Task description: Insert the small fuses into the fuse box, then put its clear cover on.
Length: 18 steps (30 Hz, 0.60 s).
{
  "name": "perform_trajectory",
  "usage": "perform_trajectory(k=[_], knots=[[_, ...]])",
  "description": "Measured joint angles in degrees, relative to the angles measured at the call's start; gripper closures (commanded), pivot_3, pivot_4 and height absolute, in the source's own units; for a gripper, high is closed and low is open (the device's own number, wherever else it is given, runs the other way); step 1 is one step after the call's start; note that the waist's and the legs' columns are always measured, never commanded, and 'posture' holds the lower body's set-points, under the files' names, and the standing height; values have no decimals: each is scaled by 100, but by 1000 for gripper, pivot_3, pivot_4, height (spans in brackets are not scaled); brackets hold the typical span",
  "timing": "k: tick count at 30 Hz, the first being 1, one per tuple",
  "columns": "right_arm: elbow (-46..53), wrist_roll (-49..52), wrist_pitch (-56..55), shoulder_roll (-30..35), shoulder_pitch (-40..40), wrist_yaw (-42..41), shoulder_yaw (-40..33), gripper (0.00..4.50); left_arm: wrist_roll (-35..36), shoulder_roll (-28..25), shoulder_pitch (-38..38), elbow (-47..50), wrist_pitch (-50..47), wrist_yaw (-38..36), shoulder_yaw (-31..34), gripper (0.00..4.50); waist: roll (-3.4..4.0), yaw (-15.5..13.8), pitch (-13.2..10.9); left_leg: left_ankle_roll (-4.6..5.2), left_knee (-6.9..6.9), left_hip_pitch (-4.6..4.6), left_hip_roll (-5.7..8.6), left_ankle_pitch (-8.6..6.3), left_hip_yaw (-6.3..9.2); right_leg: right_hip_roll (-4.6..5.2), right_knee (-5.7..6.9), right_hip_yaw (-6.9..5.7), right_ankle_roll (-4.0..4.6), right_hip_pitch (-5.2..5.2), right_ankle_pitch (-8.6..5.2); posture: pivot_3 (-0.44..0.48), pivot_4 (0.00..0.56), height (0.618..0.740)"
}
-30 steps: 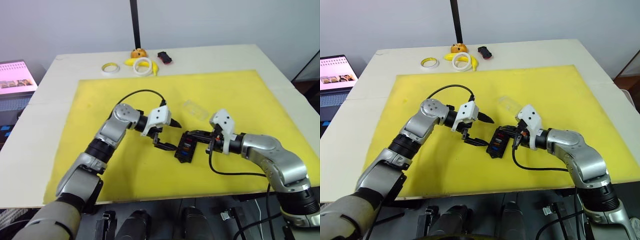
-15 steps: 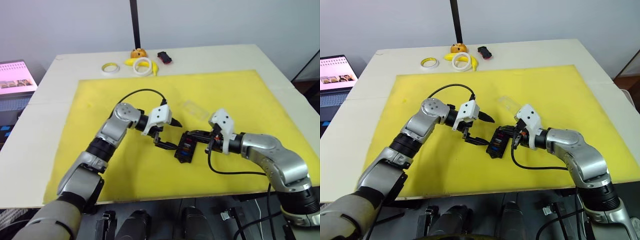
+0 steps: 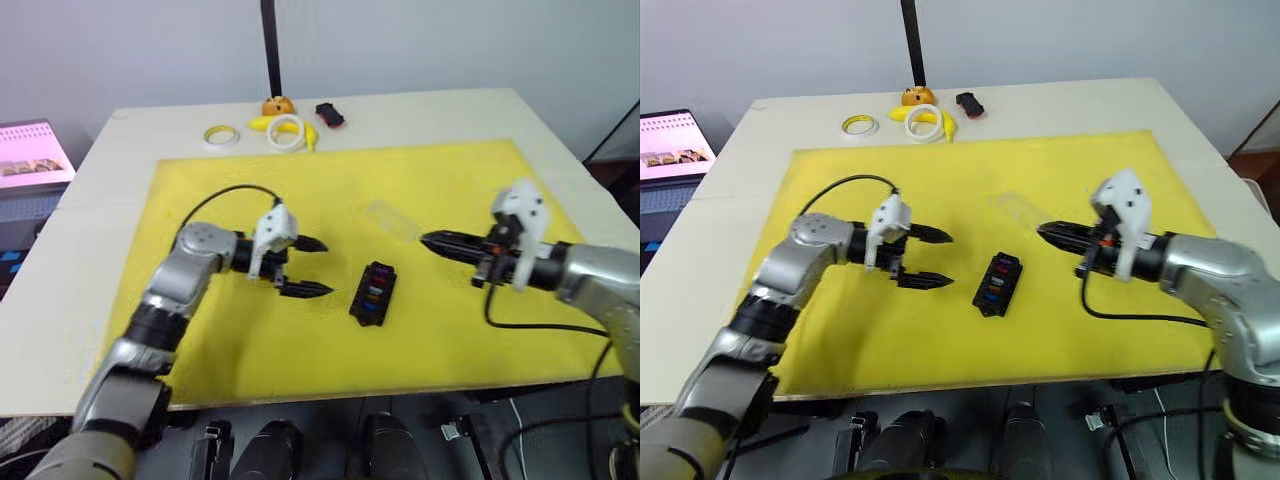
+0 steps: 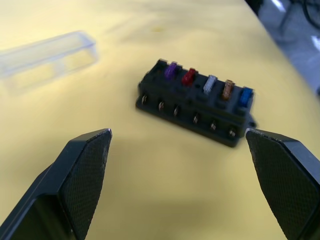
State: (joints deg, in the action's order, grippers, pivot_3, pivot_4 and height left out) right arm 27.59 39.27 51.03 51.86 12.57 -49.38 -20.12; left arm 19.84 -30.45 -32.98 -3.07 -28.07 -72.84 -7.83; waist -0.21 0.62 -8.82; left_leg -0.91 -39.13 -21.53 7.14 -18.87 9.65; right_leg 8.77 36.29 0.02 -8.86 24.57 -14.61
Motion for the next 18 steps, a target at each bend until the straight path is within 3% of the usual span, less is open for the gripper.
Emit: perform_trajectory(k=[6,13,18], knots=[[-441,15,-178,604,-974,-620,-1256,140,1248,-1010,1578,1168,-2114,918,2016,0,3,14,1,0,5,9,-6,0,-4,-5,1,4,1,-2,0,0,150,740],[-976,-224,-561,884,-1318,-960,-1666,63,1940,-1817,3242,1485,-3185,1316,3909,0,5,-61,2,0,1,13,-6,0,-6,-2,-7,4,2,-16,-1,0,150,740],[-1082,-262,-679,823,-899,-808,-1258,63,2309,-1756,2723,1250,-3600,1753,4018,0,5,-179,2,0,-4,13,-4,0,-5,1,-8,3,2,-23,-1,0,150,740]])
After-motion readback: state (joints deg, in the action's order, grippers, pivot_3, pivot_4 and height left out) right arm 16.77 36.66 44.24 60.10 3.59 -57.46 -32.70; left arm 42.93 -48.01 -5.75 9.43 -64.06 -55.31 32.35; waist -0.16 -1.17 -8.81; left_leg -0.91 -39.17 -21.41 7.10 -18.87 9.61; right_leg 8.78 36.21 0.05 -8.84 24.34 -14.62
